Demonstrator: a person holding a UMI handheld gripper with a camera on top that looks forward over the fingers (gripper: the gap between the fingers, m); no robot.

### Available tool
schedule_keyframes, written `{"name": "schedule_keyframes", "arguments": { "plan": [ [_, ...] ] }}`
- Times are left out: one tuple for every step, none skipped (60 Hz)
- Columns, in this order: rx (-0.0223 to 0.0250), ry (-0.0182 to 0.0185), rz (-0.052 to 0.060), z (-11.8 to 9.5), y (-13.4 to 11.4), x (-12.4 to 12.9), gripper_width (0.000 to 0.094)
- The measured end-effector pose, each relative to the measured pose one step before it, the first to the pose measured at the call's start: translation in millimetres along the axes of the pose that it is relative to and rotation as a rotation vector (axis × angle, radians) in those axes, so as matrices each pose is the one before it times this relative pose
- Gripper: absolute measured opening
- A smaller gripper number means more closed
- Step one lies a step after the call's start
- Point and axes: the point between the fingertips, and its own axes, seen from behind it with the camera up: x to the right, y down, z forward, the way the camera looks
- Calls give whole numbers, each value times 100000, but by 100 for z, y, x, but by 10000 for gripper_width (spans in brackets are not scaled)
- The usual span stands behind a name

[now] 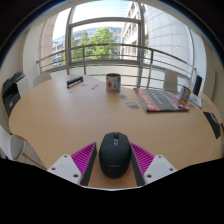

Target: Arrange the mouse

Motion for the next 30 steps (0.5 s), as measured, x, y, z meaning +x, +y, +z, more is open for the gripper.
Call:
{"name": "schedule_keyframes", "arguments": {
  "plan": [
    [684,-520,-163,109,-124,-215,600],
    [30,-709,-113,235,-12,-118,556],
    [327,-1009,73,-11,-91,-203,521],
    [296,-881,-67,16,-67,-172,522],
    [-95,-112,-605,-24,32,-4,510],
    [18,144,-1012,-41,-29,33,491],
    [-149,-6,-876,-37,21,5,479],
    [-239,-139,-229,280,-89,-84,464],
    [-216,-334,-66,45,-29,-34,451],
    [-425,-215,75,-15,30,-15,439],
    [-463,-229,56,-13,21,-4,426],
    [-551,-258,-135,-7,39,-10,414],
    [-519,-430,-355,-11,7,-36,406],
    [-365,-730,-347,-201,22,-87,394],
    [-204,-949,-33,-83,-155,-70,393],
    [145,-991,215,-200,-140,-55,391],
    [416,-1158,169,-183,-307,-8,380],
    [675,-982,68,-304,-478,30,380],
    [1027,-876,-171,-408,-617,62,379],
    [1365,-861,-332,-543,-739,102,380],
    [1540,-908,-171,-676,-894,-14,380],
    [1916,-1097,58,-777,-869,189,380],
    [2249,-1236,478,-781,-1094,193,380],
    [2336,-1315,592,-825,-1168,218,380],
    [2312,-1239,448,-834,-1222,284,380],
    [2351,-1138,370,-883,-1295,368,380],
    [2191,-863,426,-823,-1725,241,380],
    [2747,-957,432,-804,-1285,537,380],
    [2719,-1095,457,-936,-1435,565,379],
    [2549,-1002,444,-868,-1440,622,379]
  ]
}}
